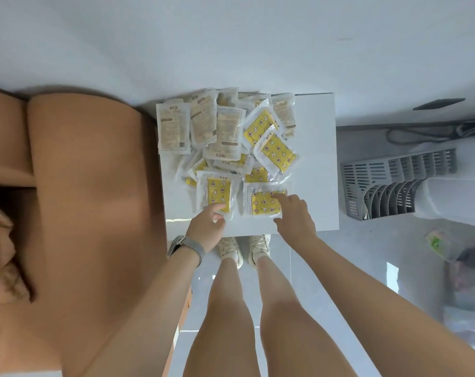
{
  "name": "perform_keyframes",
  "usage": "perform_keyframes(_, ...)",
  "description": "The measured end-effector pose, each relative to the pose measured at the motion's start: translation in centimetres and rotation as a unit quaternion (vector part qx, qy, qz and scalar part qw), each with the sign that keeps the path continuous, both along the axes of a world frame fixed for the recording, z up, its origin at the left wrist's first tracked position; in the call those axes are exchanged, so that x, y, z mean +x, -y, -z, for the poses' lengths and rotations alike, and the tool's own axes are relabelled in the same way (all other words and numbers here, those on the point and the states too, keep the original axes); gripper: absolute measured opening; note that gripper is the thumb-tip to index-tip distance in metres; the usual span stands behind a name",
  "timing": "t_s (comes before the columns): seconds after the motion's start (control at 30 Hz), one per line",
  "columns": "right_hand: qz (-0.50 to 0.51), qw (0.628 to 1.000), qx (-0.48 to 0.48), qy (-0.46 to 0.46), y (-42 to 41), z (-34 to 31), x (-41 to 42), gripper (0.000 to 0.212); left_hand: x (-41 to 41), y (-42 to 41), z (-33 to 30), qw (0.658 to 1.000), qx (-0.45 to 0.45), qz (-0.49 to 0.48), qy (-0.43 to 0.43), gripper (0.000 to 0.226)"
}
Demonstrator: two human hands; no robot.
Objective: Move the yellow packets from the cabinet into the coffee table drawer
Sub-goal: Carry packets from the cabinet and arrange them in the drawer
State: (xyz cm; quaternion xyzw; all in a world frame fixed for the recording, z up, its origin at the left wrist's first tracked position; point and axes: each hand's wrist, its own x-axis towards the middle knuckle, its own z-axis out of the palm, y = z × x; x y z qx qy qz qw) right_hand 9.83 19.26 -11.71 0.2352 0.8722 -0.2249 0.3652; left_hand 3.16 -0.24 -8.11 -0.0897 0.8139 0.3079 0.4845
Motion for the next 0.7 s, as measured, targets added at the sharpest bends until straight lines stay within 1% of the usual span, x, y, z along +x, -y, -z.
perform_keyframes(0.13,-0.021,0.999,0.026,-0.041,-0.2,1.2,-0.8,0.072,0.3,-0.6,2.4,1.0,0.007,0.0,0.017,0.039)
perform_keyframes(0.27,-0.05,0.997,0.043,-0.05,-0.2,2.1,-1.7,0.084,0.7,-1.0,3.9,0.999,0.006,0.028,0.038,0.04)
perform_keyframes(0.57,-0.084,0.991,0.089,-0.06,0.8,3.3,-2.0,0.089,0.2,-0.4,4.8,0.999,0.004,0.029,0.031,0.037)
perform_keyframes(0.7,-0.103,0.987,0.104,-0.063,0.5,3.4,-2.2,0.082,0.1,-0.3,4.9,0.999,0.002,0.025,0.028,0.035)
